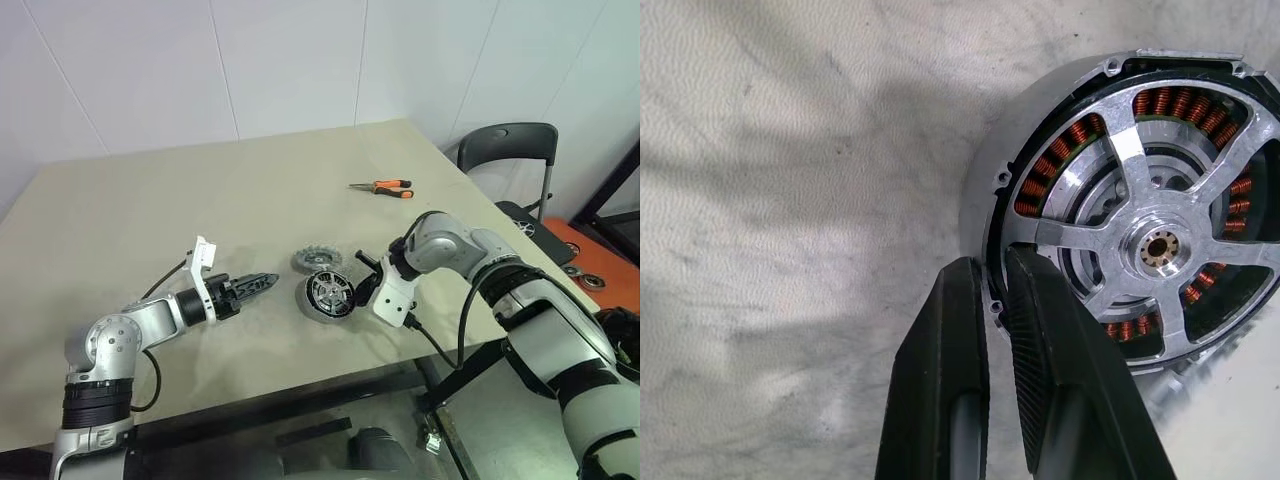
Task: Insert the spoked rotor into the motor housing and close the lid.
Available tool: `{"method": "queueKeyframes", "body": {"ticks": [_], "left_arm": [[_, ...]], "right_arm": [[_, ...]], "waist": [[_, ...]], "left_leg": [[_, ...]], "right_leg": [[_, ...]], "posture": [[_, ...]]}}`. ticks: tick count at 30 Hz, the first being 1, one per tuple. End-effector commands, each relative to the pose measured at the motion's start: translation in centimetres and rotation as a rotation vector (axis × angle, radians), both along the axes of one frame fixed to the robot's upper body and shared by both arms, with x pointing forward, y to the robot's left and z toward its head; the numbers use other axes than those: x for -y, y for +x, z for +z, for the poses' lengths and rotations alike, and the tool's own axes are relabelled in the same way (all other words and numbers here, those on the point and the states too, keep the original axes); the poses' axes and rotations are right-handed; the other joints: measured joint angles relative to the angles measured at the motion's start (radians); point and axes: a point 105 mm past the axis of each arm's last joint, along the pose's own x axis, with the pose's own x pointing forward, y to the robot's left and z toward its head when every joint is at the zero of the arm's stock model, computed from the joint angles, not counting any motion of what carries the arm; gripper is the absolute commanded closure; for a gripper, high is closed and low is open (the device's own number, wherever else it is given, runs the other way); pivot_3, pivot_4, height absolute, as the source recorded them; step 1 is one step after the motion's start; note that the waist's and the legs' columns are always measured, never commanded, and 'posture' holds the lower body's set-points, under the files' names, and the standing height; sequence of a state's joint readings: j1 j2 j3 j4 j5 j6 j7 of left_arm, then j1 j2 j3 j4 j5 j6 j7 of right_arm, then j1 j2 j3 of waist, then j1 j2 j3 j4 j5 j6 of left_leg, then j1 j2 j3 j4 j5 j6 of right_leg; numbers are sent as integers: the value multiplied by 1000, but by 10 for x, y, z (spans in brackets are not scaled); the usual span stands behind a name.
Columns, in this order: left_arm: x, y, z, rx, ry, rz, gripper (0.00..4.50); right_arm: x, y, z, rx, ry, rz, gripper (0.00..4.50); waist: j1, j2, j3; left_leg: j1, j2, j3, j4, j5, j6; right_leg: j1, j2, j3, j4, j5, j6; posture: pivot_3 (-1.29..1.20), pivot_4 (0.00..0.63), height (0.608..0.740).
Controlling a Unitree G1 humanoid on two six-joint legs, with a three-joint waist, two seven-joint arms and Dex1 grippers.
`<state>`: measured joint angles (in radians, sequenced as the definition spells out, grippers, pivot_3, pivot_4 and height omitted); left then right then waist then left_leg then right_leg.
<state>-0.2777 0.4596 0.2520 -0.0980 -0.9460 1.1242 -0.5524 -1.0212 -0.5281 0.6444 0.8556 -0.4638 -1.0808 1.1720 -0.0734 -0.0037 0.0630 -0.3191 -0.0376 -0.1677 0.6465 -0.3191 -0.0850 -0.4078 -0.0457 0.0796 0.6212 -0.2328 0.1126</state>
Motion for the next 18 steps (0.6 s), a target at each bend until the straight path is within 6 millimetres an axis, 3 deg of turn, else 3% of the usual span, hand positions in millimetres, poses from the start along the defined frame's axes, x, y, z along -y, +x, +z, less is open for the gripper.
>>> {"method": "queueKeyframes", "body": {"ticks": [1,7,9,13,18], "left_arm": [[-1,2,8,37,-11,14,2110],[1,3,6,32,-12,21,2110],[2,4,6,31,-13,21,2110],[5,6,5,30,-16,19,2110],[7,7,4,27,-20,18,2110]], "right_arm": [[-15,-1,10,28,45,59,4436],[-20,-1,22,-44,41,-15,4446],[-17,-9,27,-210,1,-139,4446],[-30,-35,54,-584,38,-364,4446],[-38,-42,68,-797,33,-566,4446]], "waist": [[0,0,0],[0,0,0],[3,0,0],[13,1,0],[31,1,0]], "left_leg": [[0,0,0,0,0,0],[0,0,0,0,0,0],[-1,0,0,0,0,0],[-3,0,-3,0,0,0],[-2,0,-3,0,0,1]], "right_leg": [[0,0,0,0,0,0],[0,0,0,0,0,0],[0,0,0,0,0,0],[-2,-1,-1,0,0,0],[-1,-1,-2,0,0,0]], "posture": [[0,0,740],[0,0,740],[0,0,740],[0,0,740],[0,0,740]]}}
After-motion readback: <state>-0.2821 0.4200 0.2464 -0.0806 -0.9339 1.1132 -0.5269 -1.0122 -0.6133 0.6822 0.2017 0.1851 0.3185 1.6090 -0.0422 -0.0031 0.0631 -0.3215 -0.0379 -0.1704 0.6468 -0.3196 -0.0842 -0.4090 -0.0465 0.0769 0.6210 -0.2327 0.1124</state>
